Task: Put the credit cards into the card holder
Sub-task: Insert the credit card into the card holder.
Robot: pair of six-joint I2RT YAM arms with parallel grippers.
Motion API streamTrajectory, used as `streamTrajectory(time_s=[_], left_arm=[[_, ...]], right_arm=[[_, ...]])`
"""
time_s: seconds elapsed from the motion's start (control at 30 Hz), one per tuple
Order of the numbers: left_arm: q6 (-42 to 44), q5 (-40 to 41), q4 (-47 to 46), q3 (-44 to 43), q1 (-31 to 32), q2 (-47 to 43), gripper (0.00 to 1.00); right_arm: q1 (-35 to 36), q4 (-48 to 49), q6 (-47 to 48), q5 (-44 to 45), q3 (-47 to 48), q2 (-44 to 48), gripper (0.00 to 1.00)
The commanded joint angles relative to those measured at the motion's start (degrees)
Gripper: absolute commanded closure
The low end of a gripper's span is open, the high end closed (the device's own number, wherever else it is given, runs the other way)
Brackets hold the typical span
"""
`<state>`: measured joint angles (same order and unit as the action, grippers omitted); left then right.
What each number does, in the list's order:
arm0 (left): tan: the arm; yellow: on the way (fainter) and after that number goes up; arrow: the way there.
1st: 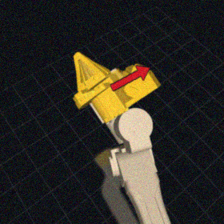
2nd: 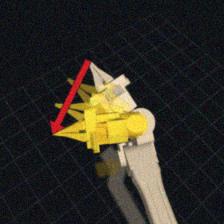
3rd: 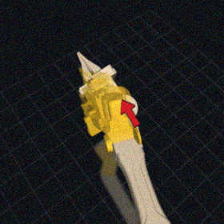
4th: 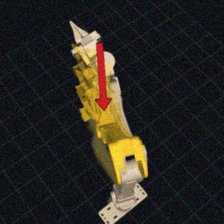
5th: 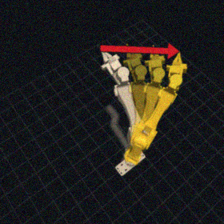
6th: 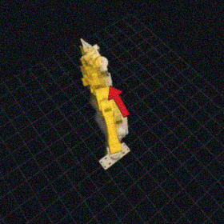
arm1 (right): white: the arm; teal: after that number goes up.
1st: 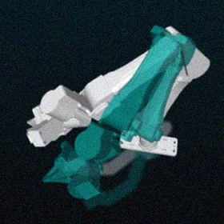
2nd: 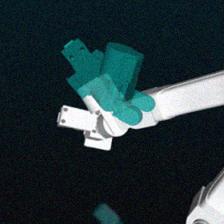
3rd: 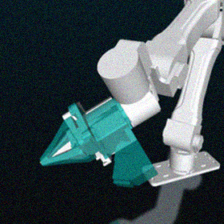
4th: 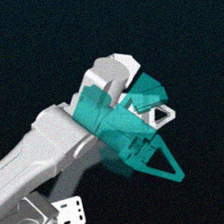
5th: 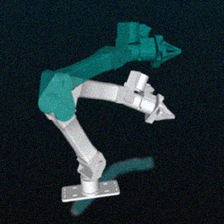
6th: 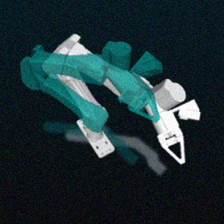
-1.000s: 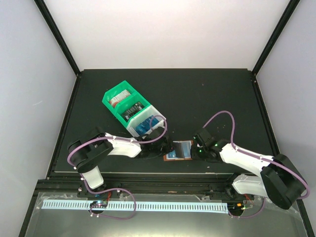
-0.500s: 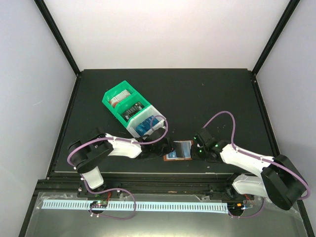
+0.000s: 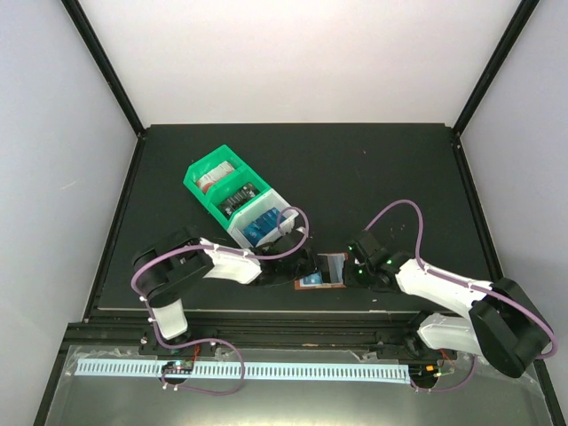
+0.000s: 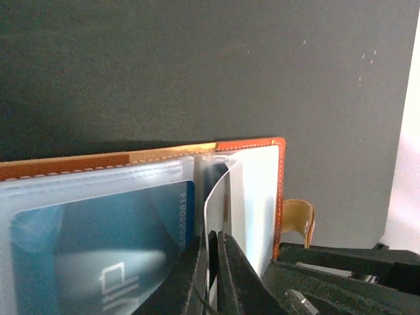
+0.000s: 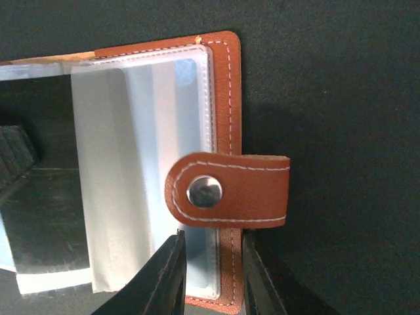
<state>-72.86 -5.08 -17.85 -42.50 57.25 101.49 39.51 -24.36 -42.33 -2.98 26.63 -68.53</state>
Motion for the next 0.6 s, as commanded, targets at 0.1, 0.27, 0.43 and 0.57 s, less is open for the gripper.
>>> streamTrajectory(time_s=[0.1, 0.27, 0.43, 0.57], left_arm=[[6.2, -1.4, 9.6, -2.6, 1.5, 2.6, 0.88], [10.2, -0.1, 15.5, -5.1, 1.5, 1.2, 0.8], [13.0, 1.6, 21.0, -7.4, 1.6, -0.5, 0.74], [14.1, 2.5, 24.3, -8.3, 1.8, -1.1, 0.69]], right_arm=[[0.3, -1.4, -0.9, 0.7, -1.7, -0.5, 0.73], [0.2, -1.4, -0.9, 0.9, -1.4, -0.3, 0.73], [0.3, -1.0, -1.1, 1.0, -1.6, 0.0, 0.72], [0.3, -0.5, -1.0, 0.7, -1.8, 0.2, 0.7]])
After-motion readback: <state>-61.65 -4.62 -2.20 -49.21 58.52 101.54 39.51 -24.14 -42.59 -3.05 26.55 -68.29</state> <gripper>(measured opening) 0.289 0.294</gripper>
